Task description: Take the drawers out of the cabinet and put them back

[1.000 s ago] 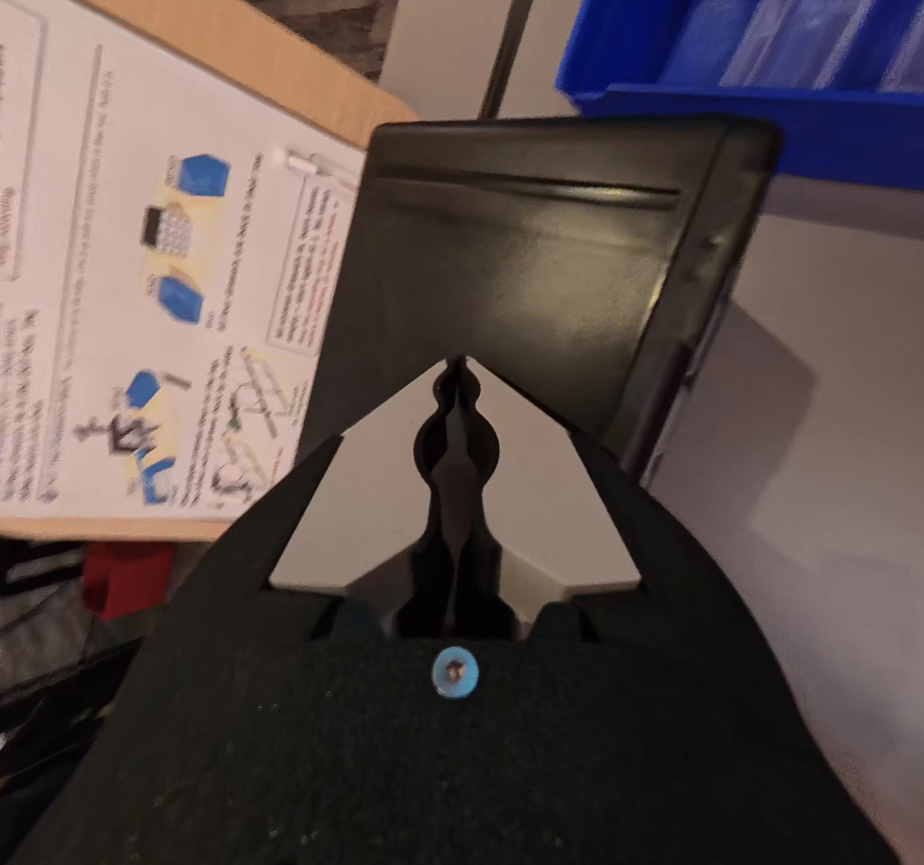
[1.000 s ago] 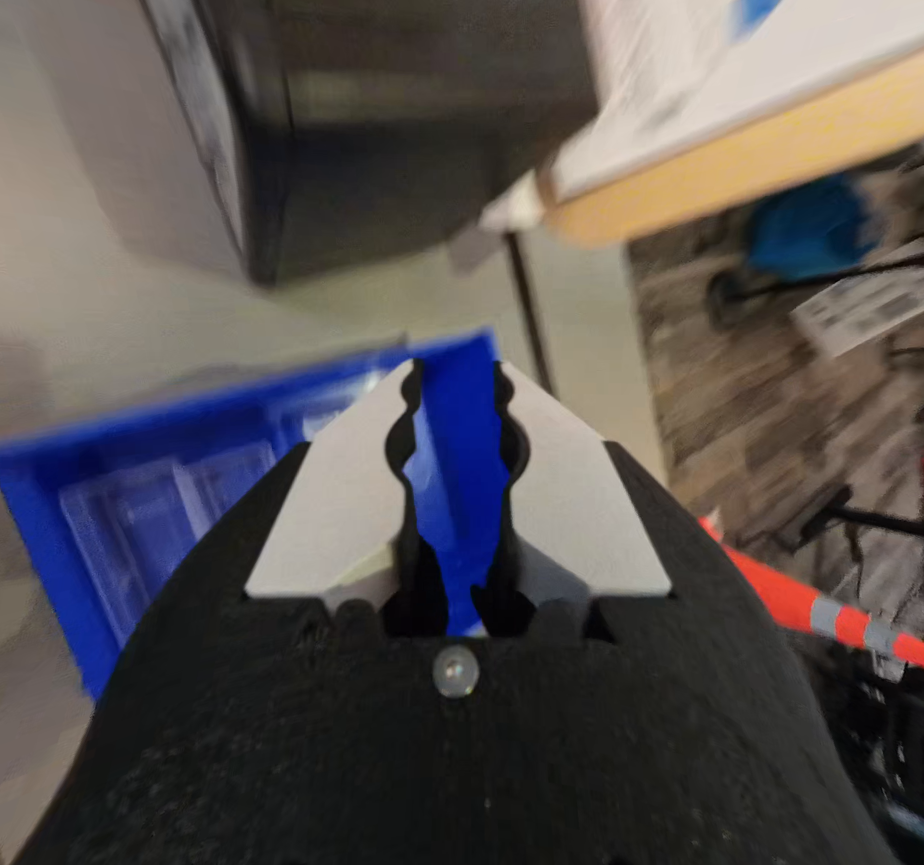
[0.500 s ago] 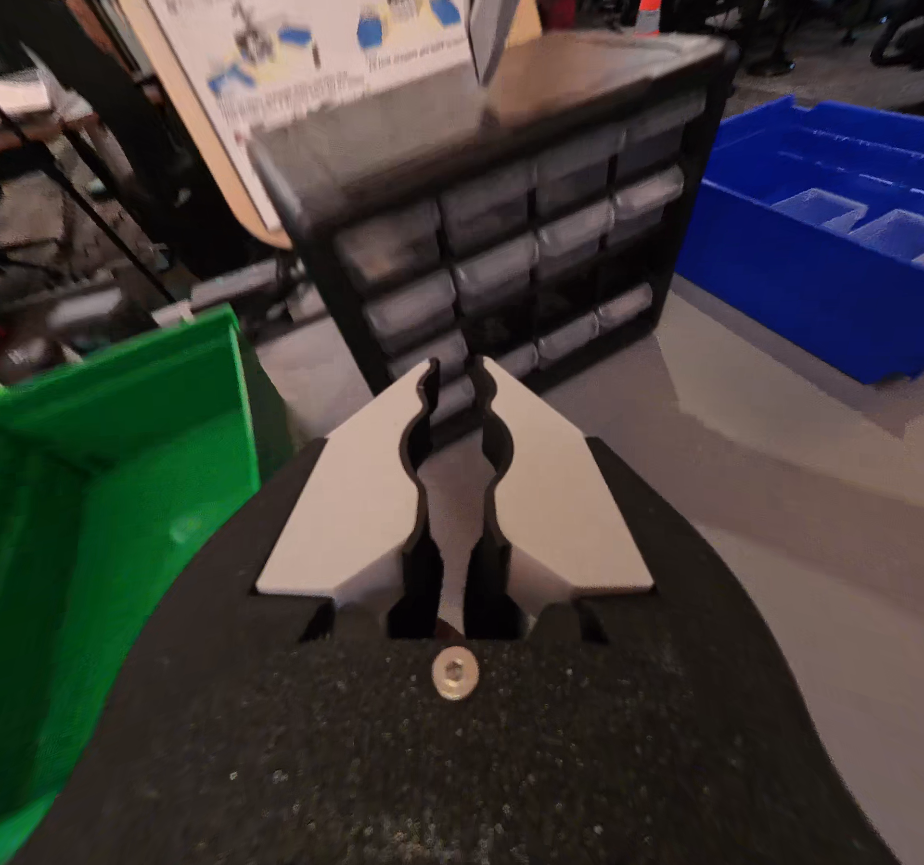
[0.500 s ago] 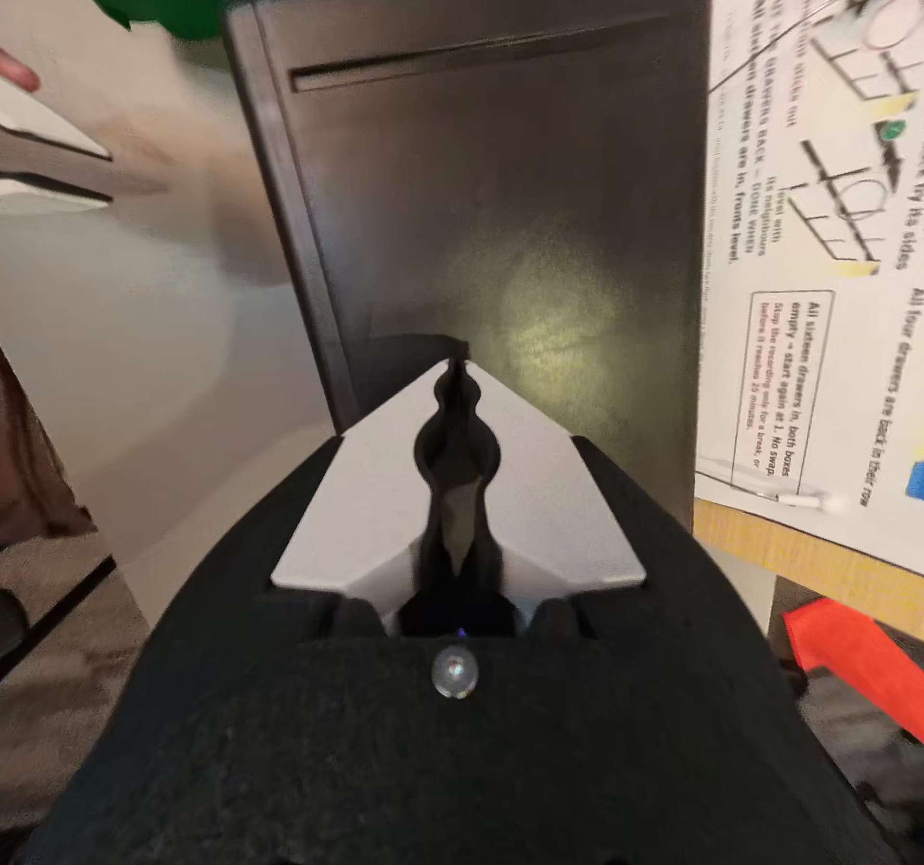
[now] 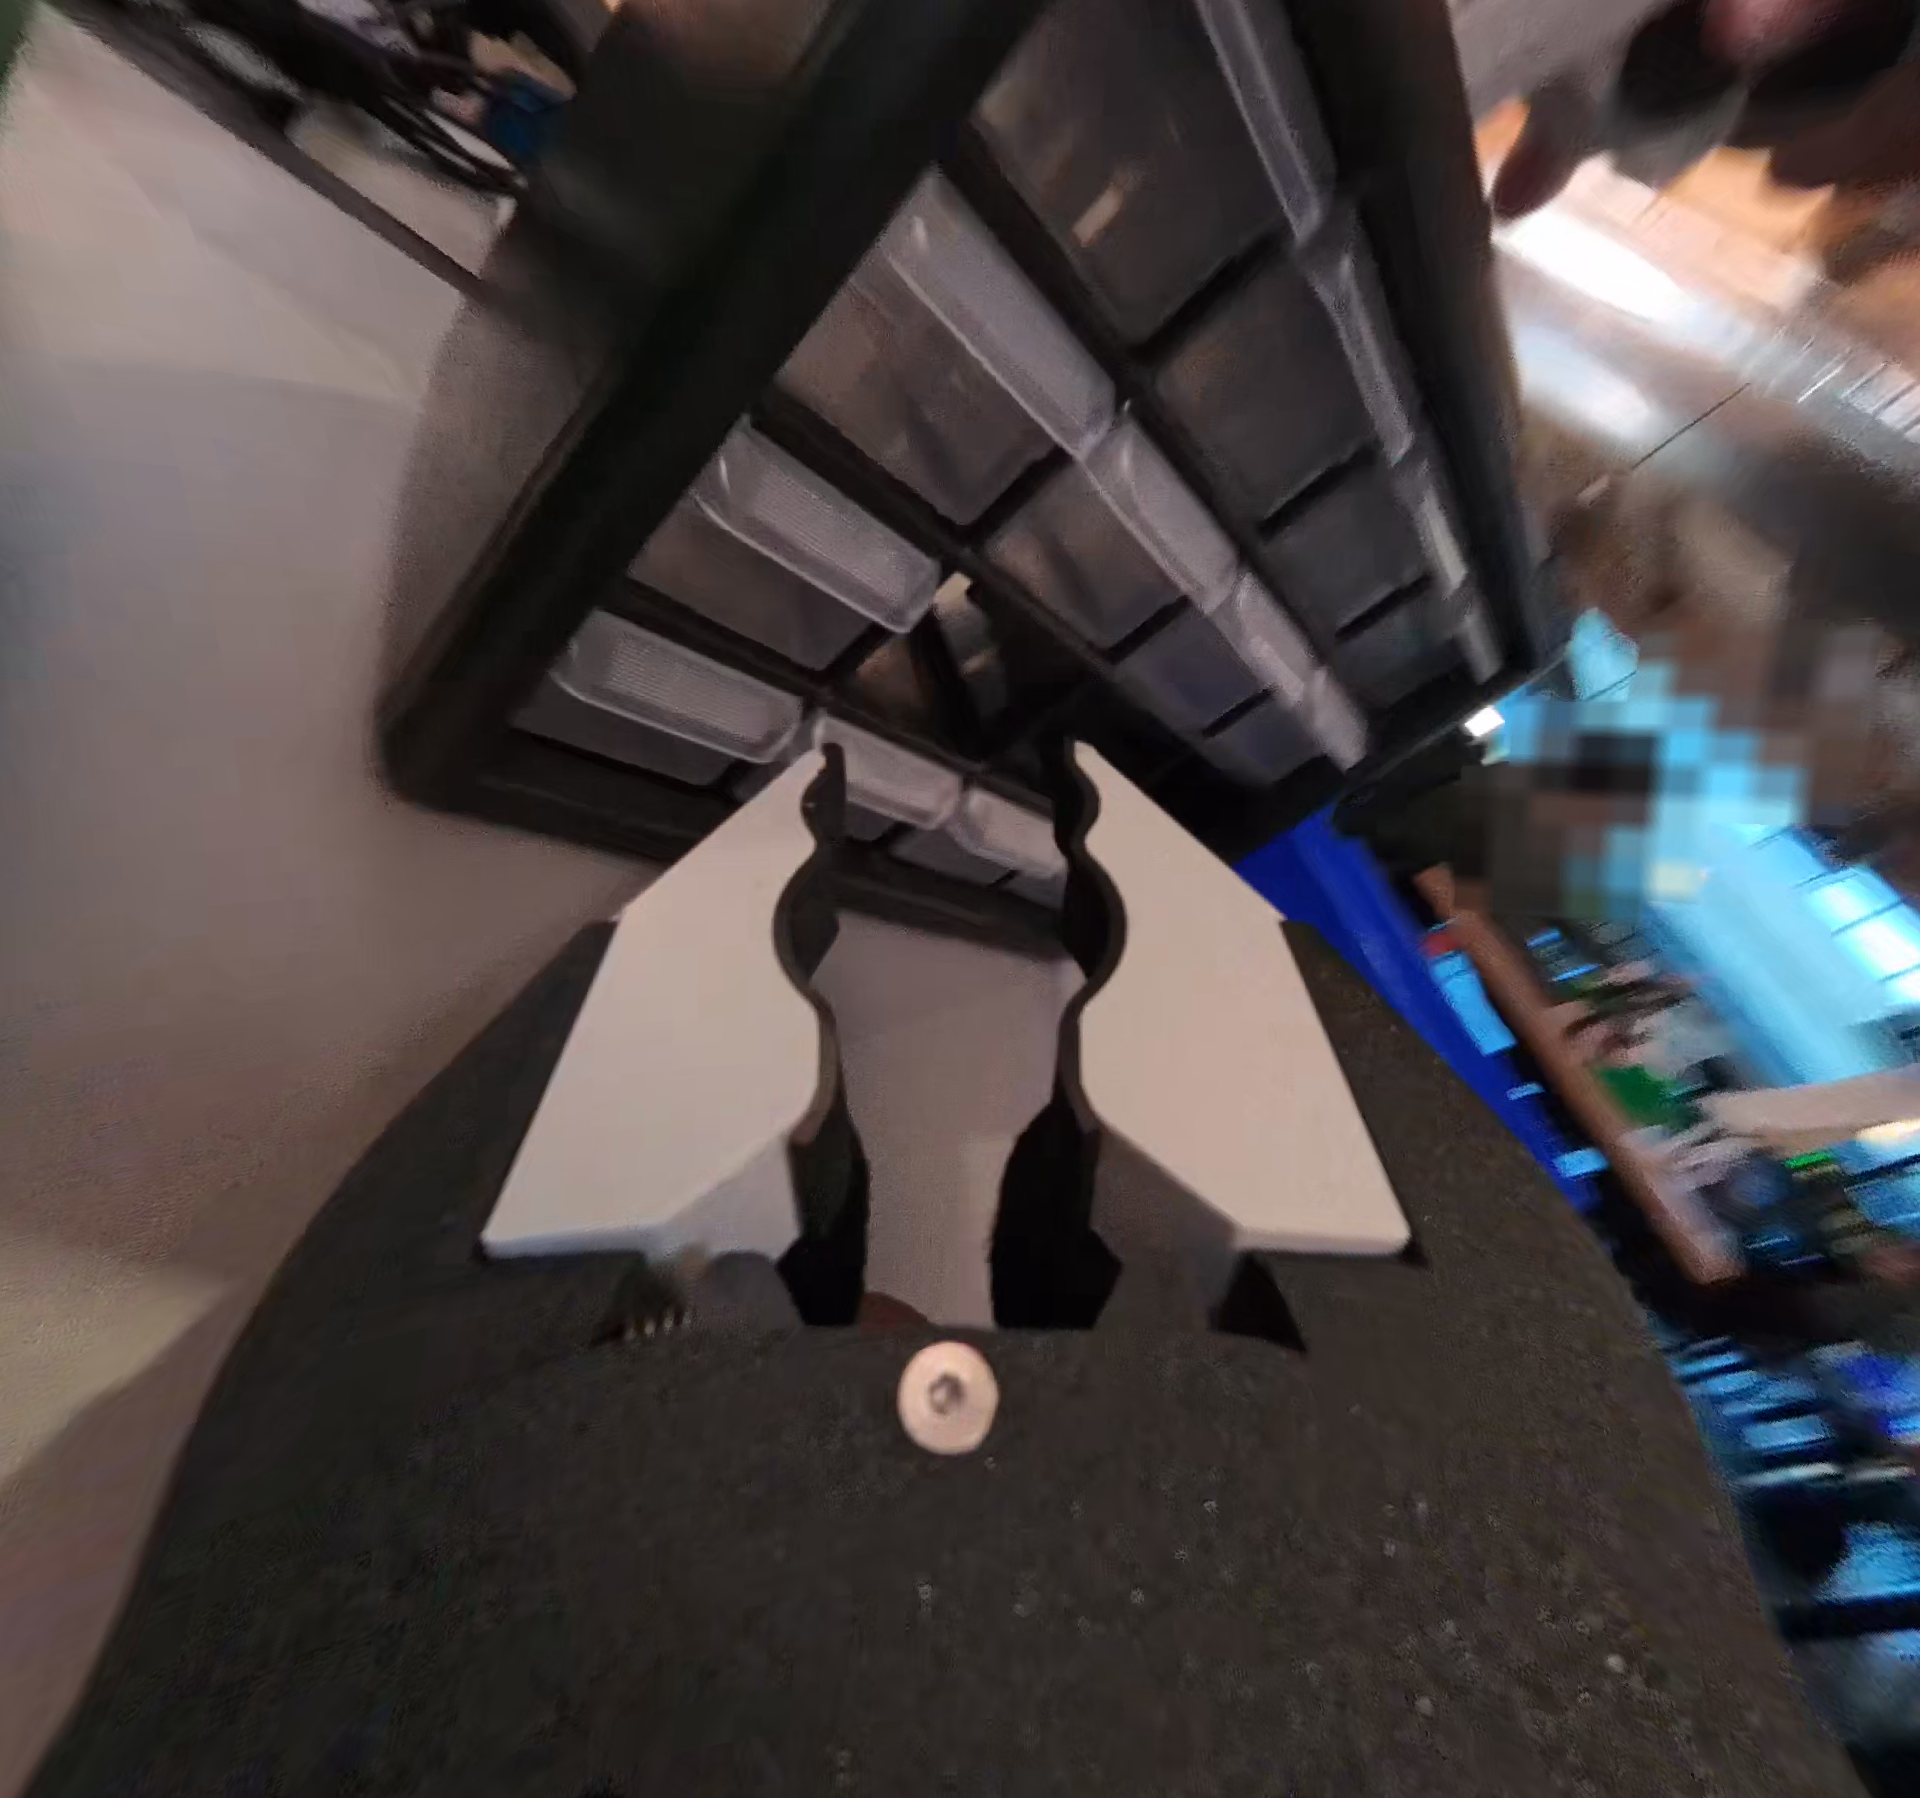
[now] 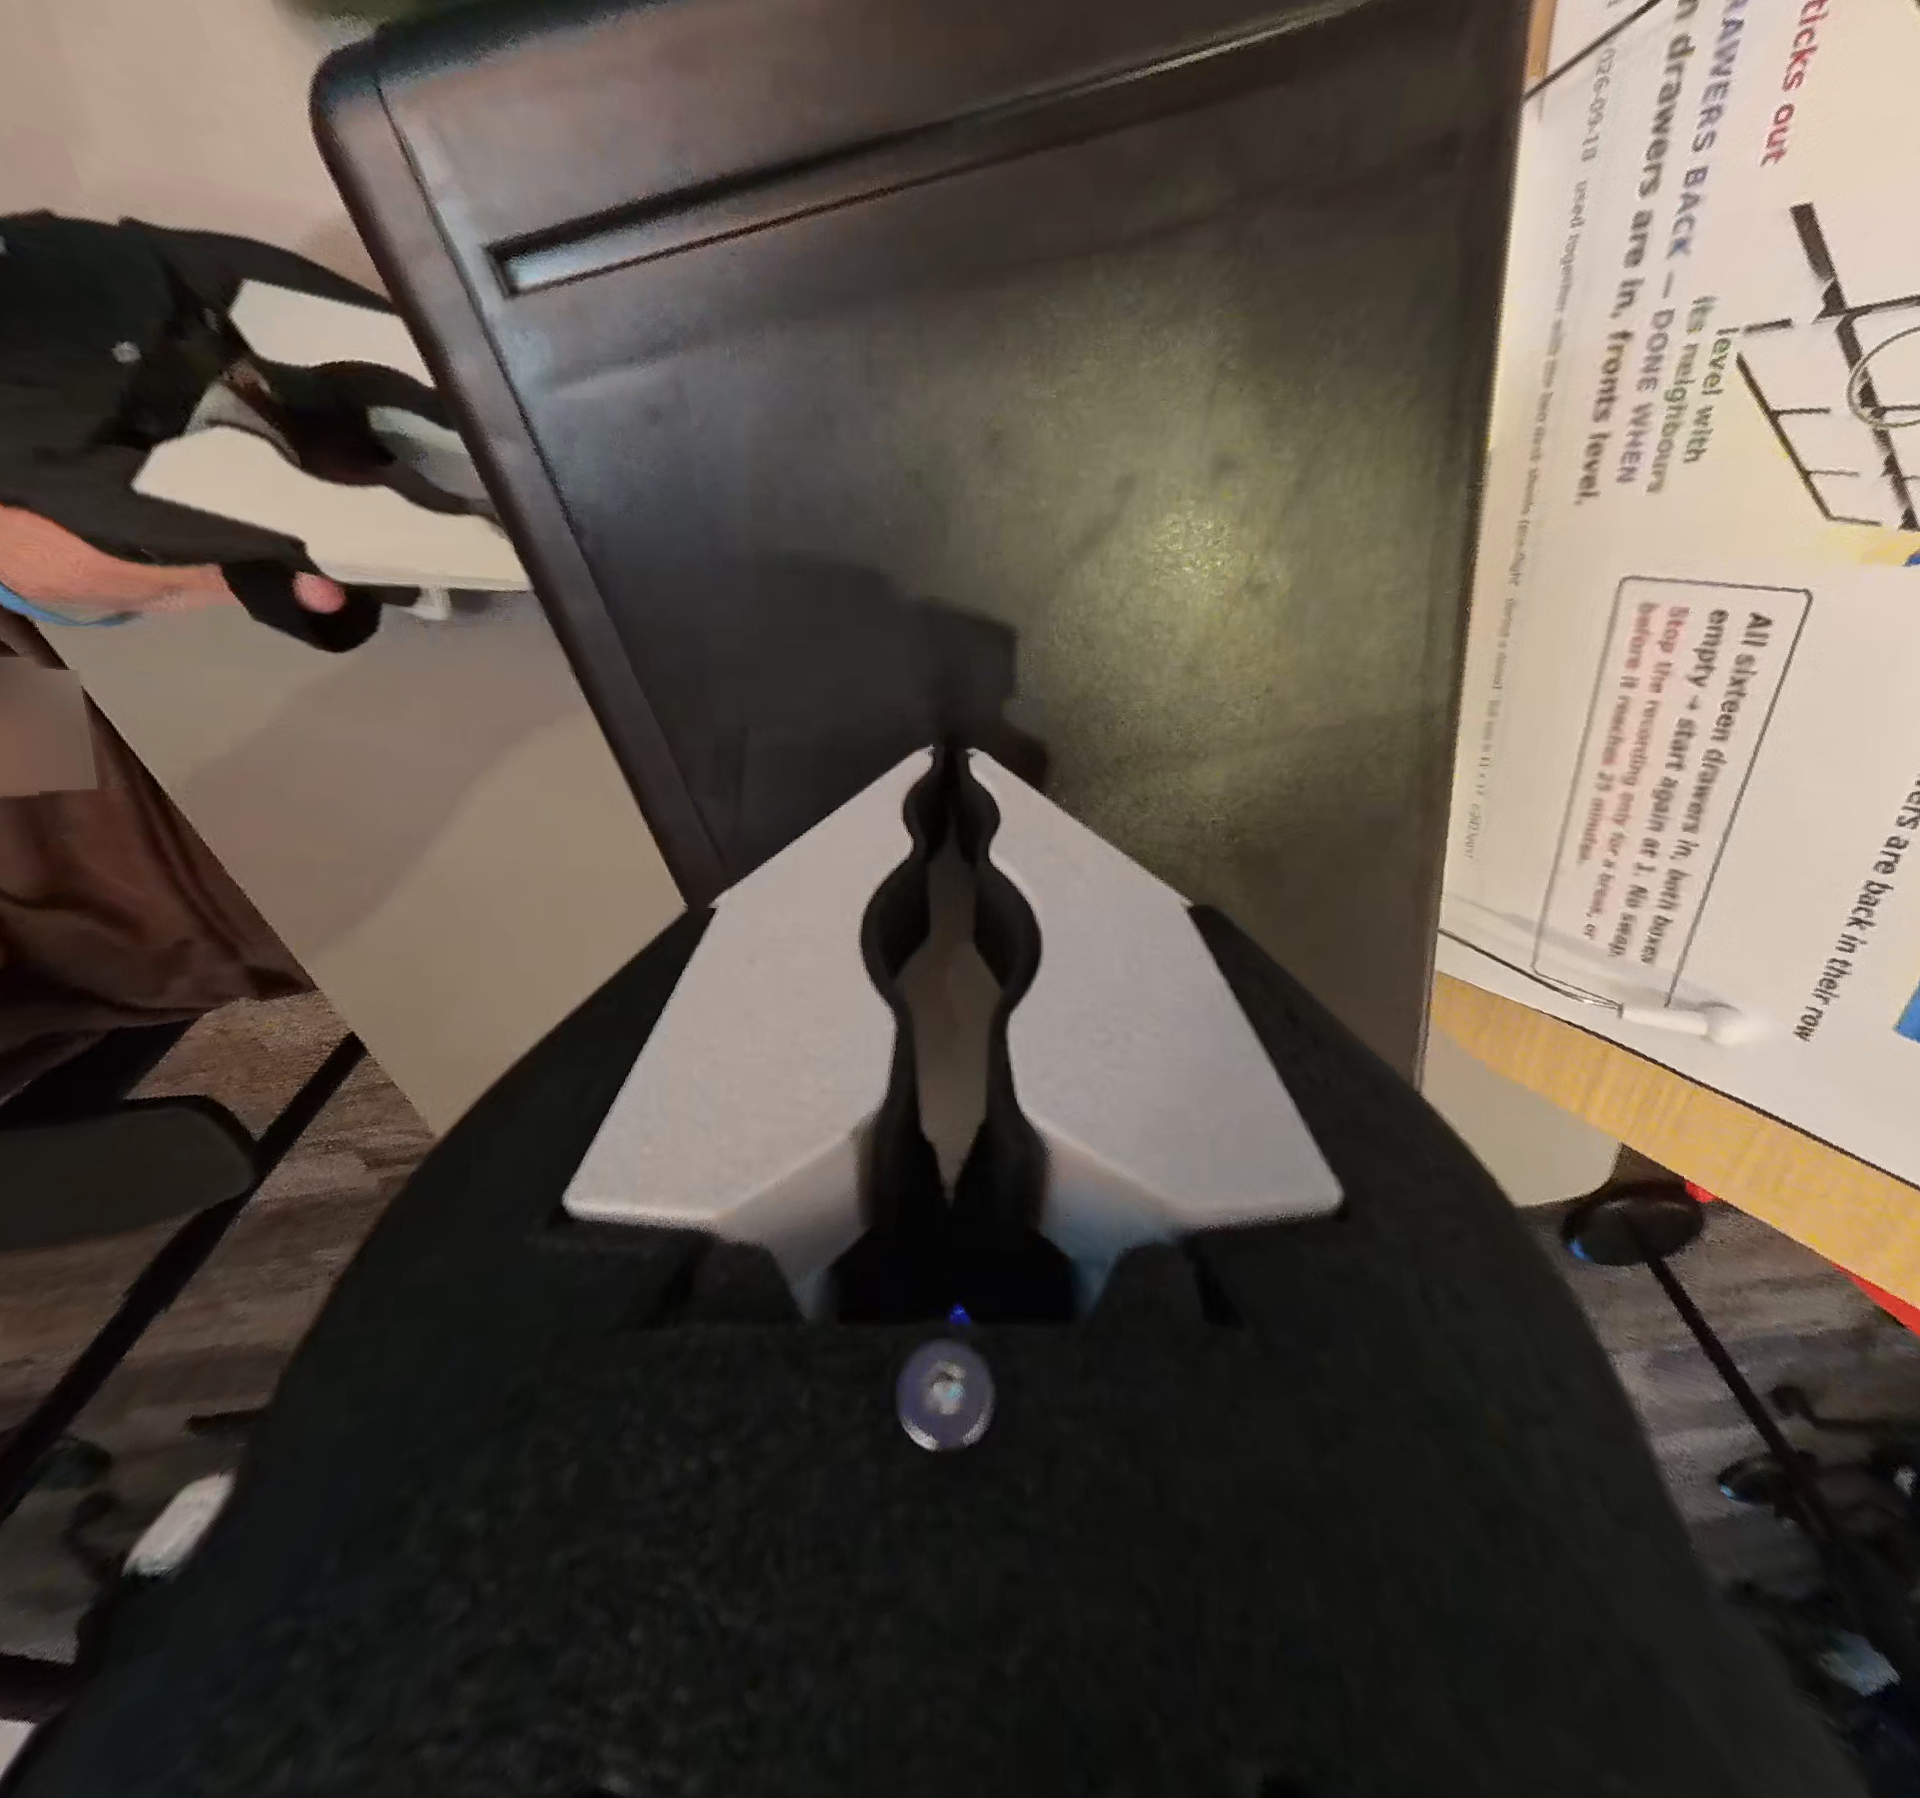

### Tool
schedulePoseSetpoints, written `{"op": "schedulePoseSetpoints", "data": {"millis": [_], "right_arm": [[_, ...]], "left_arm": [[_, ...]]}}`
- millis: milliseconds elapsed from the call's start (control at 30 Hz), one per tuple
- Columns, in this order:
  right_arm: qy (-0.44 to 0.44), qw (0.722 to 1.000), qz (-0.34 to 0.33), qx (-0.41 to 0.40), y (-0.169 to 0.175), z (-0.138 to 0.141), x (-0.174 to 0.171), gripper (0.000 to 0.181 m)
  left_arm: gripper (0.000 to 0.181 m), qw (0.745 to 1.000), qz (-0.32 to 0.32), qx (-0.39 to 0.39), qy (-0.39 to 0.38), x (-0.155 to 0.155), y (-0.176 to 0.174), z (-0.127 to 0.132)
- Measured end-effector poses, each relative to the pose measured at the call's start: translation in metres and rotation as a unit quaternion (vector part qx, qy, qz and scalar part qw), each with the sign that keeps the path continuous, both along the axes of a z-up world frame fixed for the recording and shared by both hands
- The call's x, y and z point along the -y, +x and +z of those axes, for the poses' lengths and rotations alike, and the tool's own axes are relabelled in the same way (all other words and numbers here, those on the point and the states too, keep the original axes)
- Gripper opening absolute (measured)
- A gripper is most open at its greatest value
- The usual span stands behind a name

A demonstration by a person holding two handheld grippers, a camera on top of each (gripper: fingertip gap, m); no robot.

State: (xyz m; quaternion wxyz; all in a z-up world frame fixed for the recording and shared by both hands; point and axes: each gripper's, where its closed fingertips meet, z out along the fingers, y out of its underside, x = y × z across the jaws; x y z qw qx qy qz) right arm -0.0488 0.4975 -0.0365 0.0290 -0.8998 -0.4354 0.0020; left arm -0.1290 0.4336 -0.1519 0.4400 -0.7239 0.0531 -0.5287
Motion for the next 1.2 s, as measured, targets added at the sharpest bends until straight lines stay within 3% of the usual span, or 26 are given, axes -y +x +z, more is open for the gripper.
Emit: {"op": "schedulePoseSetpoints", "data": {"millis": [133, 400, 467, 700, 767, 1200], "right_arm": [[0.022, 0.999, 0.020, 0.012, 0.000, 0.000, 0.000, 0.000], [0.032, 0.999, 0.002, -0.029, 0.000, 0.000, 0.000, 0.000], [0.033, 0.999, 0.000, -0.035, 0.000, 0.000, 0.000, 0.000], [0.024, 0.999, -0.002, -0.031, 0.000, 0.000, 0.000, 0.000], [0.024, 0.999, -0.001, -0.029, 0.000, 0.000, 0.000, 0.000], [0.029, 0.999, -0.011, -0.030, 0.000, 0.000, 0.000, 0.000]], "left_arm": [[0.037, 0.994, 0.042, 0.093, -0.043, -0.018, 0.000, 0.004], [0.025, 0.970, 0.122, 0.172, -0.119, -0.052, -0.008, 0.002], [0.017, 0.966, 0.122, 0.195, -0.122, -0.054, -0.008, 0.004], [0.015, 0.954, 0.118, 0.248, -0.120, -0.053, -0.008, 0.005], [0.007, 0.951, 0.107, 0.268, -0.116, -0.050, -0.008, 0.009], [0.004, 0.951, 0.075, 0.280, -0.107, -0.033, -0.013, 0.009]]}}
